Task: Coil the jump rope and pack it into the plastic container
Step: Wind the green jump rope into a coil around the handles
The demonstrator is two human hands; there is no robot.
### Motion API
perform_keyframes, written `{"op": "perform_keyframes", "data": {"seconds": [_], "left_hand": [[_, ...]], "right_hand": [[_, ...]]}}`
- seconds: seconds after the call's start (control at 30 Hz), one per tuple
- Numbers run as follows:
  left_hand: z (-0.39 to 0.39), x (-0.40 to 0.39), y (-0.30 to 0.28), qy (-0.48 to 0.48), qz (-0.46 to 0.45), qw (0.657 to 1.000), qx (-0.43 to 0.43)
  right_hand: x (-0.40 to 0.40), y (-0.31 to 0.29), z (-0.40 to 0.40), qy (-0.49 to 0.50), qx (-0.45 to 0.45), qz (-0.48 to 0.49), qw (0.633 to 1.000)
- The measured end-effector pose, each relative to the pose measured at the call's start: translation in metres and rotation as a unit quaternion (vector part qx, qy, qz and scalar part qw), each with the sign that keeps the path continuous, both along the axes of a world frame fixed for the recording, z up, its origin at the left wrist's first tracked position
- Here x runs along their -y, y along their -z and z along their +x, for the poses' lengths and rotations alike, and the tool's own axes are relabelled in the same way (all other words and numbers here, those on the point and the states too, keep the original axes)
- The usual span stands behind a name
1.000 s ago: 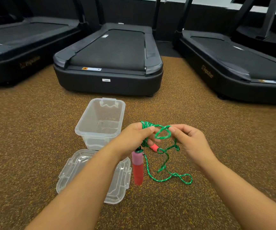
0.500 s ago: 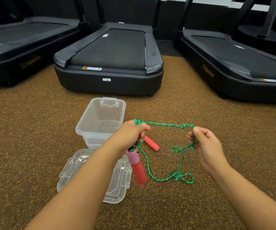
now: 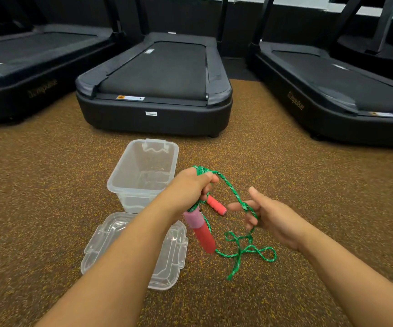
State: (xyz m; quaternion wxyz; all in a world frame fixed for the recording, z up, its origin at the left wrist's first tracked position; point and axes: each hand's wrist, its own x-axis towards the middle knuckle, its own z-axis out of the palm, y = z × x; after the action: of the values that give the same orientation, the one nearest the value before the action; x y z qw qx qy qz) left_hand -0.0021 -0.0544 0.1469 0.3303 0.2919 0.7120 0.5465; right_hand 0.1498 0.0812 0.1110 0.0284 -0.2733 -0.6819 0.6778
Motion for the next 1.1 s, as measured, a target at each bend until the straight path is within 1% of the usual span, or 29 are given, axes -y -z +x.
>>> {"op": "perform_keyframes", "data": {"seconds": [0.17, 0.23, 0.3, 0.37, 0.43, 0.5, 0.63, 0.7, 0.8, 0.87, 0.93, 1.0, 1.03, 1.1], "left_hand": [[-0.001, -0.002, -0.001, -0.021, -0.040, 0.997, -0.057], [-0.004, -0.003, 0.003, -0.031, -0.060, 0.994, -0.082], [-0.006, -0.002, 0.006, -0.041, -0.062, 0.993, -0.089], [-0.008, -0.001, 0.007, -0.048, -0.069, 0.992, -0.092], [-0.009, -0.002, 0.006, -0.056, -0.080, 0.991, -0.091], [-0.011, -0.002, 0.006, -0.070, -0.081, 0.992, -0.072], [-0.018, 0.003, 0.004, -0.095, -0.012, 0.994, 0.044], [-0.020, 0.006, 0.003, -0.097, 0.029, 0.990, 0.103], [-0.015, 0.006, 0.002, -0.088, 0.068, 0.975, 0.190], [-0.009, 0.004, 0.001, -0.074, 0.081, 0.968, 0.224], [-0.003, 0.003, -0.001, -0.051, 0.083, 0.967, 0.234], [0.001, 0.001, -0.004, -0.029, 0.083, 0.969, 0.232], [0.003, 0.001, -0.005, -0.017, 0.081, 0.970, 0.229], [0.006, 0.000, -0.008, 0.004, 0.074, 0.971, 0.226]], "right_hand": [[0.003, -0.005, 0.002, -0.056, 0.040, 0.070, 0.995], [-0.001, -0.007, 0.004, -0.061, 0.044, 0.130, 0.989], [-0.005, -0.010, 0.005, -0.042, 0.052, 0.196, 0.978], [-0.007, -0.013, 0.004, -0.001, 0.052, 0.277, 0.959], [-0.005, -0.015, 0.002, 0.032, 0.039, 0.373, 0.926], [0.001, -0.017, 0.001, 0.057, 0.018, 0.422, 0.905], [0.003, -0.008, 0.007, 0.119, -0.004, 0.401, 0.908], [0.001, -0.001, 0.010, 0.154, 0.008, 0.388, 0.909], [0.000, 0.009, 0.009, 0.191, 0.032, 0.387, 0.902], [-0.002, 0.016, 0.006, 0.208, 0.049, 0.379, 0.900], [-0.004, 0.021, 0.003, 0.194, 0.076, 0.359, 0.910], [-0.006, 0.024, 0.000, 0.148, 0.087, 0.343, 0.924], [-0.006, 0.023, 0.000, 0.121, 0.077, 0.332, 0.932], [-0.003, 0.016, -0.002, 0.080, 0.017, 0.289, 0.954]]}}
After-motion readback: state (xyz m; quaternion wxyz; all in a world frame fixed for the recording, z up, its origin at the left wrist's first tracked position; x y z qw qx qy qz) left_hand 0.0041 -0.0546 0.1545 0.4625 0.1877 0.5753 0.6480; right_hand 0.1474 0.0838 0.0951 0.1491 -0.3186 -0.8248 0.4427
